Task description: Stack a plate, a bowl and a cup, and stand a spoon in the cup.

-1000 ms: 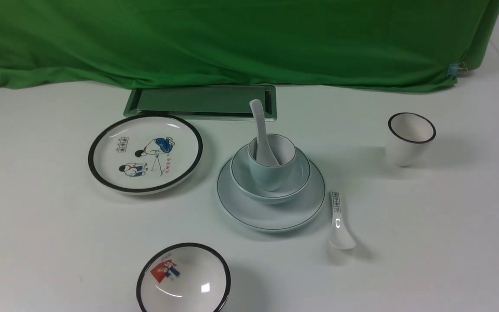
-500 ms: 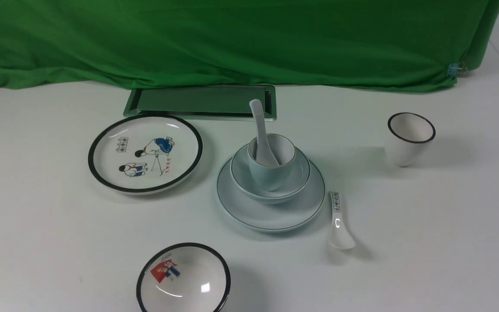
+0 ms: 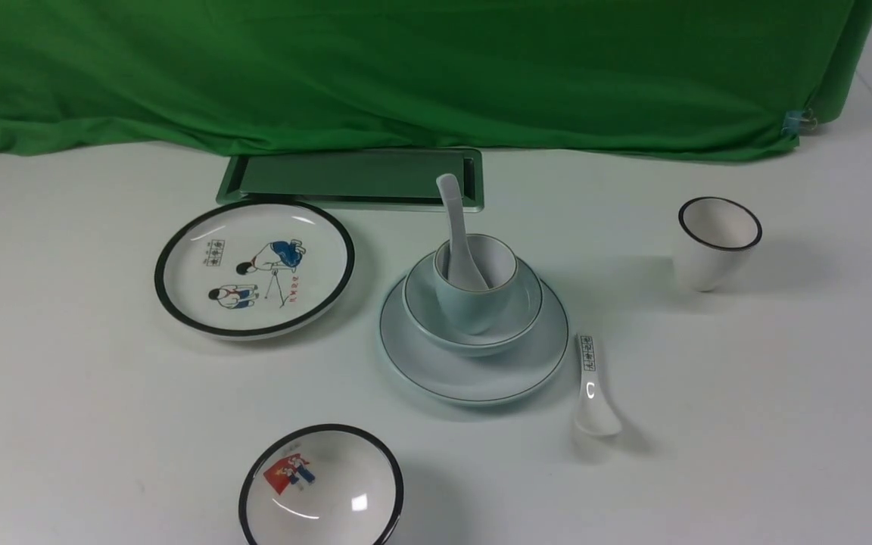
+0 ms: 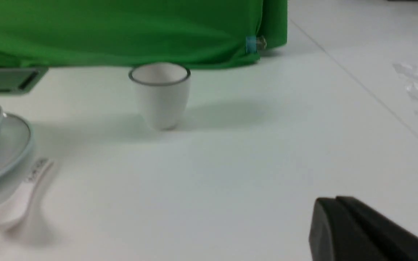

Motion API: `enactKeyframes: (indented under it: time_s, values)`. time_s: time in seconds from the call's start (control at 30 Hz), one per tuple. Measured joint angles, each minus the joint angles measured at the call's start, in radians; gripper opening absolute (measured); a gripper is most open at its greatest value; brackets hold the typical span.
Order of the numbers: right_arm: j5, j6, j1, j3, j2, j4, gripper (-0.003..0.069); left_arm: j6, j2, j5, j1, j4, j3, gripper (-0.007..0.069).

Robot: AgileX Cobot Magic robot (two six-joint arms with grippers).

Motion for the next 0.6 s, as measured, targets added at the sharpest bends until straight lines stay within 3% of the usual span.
enactKeyframes:
  time_s: [0.6]
  values:
    - [0.019,0.0,0.0,0.0,-0.001,0.008,0.0039,0.001,0.0,-0.001,0.0,0.0,0.0,0.0135]
